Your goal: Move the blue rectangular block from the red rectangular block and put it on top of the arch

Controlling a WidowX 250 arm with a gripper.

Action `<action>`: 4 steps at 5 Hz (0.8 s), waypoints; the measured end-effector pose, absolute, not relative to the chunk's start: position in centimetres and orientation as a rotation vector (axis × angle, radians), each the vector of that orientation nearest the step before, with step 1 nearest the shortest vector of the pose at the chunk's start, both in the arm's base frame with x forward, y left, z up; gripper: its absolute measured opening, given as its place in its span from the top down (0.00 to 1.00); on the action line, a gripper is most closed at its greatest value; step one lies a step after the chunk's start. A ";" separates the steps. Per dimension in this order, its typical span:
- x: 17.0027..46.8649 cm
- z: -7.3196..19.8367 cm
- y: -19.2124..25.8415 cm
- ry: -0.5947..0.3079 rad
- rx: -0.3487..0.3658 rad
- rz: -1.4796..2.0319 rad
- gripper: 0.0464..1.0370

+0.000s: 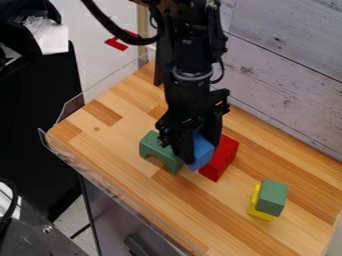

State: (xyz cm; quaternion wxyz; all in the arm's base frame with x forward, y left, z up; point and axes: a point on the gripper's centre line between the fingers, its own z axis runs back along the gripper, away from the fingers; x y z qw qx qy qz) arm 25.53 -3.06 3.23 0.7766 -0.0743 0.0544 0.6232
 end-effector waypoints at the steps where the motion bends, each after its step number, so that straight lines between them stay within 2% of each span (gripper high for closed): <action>1: 25.8 2.7 -2.4 0.108 -0.209 1.402 0.47; 3: 25.9 1.5 -1.0 0.088 -0.251 1.438 0.47; 4: 25.8 1.1 -0.3 0.085 -0.234 1.455 0.47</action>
